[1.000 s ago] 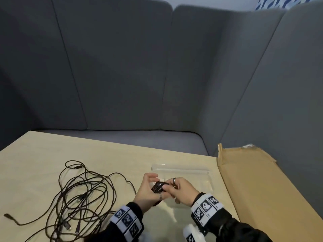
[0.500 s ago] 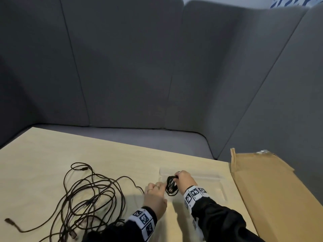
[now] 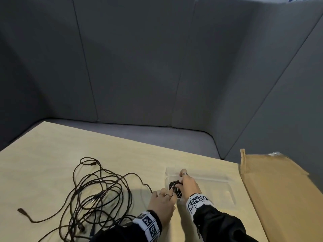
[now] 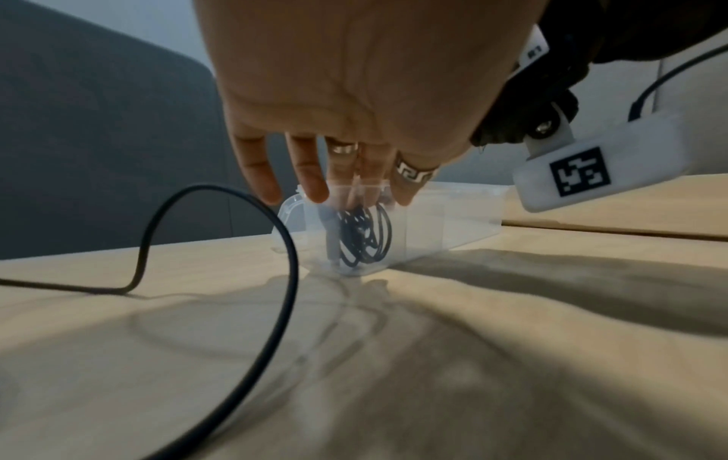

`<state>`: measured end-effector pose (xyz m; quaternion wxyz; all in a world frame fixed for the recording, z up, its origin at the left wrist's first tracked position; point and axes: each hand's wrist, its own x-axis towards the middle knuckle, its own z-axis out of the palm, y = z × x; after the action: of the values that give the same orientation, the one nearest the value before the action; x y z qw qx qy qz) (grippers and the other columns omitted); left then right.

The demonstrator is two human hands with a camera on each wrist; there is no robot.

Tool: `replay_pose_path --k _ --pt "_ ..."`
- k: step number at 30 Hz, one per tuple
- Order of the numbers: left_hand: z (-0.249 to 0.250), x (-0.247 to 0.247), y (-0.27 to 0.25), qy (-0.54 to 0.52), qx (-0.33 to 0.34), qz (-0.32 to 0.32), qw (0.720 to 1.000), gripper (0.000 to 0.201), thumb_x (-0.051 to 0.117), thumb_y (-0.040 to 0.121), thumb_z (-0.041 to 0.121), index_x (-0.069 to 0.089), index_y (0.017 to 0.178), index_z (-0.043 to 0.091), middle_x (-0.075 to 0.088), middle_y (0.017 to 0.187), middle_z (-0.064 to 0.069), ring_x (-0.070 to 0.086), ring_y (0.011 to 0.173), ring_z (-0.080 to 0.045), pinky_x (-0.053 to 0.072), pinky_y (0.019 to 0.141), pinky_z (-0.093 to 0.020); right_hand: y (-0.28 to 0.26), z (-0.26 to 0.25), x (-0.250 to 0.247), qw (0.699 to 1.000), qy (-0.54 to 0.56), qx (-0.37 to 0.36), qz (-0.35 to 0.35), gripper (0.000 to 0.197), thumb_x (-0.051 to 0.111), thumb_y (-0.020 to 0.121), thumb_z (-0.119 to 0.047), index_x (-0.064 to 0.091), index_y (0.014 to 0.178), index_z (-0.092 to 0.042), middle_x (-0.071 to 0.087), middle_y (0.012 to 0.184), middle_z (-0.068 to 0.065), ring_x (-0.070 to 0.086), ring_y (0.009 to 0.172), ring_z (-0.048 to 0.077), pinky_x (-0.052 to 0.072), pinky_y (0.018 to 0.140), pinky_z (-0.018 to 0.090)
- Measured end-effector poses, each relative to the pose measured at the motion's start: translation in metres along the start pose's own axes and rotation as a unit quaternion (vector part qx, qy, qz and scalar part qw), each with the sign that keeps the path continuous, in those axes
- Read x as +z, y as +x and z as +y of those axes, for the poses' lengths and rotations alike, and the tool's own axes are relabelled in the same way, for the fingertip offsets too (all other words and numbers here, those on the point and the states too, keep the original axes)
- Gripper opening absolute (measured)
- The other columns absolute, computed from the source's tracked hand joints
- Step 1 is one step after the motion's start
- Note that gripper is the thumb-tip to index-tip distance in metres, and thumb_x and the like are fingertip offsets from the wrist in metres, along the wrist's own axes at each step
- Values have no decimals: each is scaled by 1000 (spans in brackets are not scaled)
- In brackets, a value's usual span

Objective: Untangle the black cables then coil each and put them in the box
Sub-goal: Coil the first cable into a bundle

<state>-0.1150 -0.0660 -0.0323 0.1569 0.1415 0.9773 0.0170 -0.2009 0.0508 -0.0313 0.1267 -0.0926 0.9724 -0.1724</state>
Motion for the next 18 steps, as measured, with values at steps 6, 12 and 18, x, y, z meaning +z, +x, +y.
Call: replay_pose_path --k 6,12,18 --pt "3 -2 5 46 13 -6 999 35 38 95 21 40 128 10 47 133 -13 35 124 -32 25 99 -51 -8 1 4 990 -114 -64 -43 20 48 94 -18 59 109 -10 49 122 9 43 117 24 43 90 30" --pt "7 5 6 77 13 -15 997 44 40 91 12 33 134 6 35 142 -17 26 132 -31 14 106 -55 -20 6 9 966 -233 -91 -58 28 49 92 -28 60 112 -10 33 126 6 32 120 28 39 91 42" --pt "10 -3 4 75 4 -36 997 50 49 88 26 35 133 11 37 140 -12 28 130 -32 13 106 -57 -30 8 3 982 -154 -75 -80 33 46 93 -24 52 125 -19 33 128 0 32 123 24 36 94 39"
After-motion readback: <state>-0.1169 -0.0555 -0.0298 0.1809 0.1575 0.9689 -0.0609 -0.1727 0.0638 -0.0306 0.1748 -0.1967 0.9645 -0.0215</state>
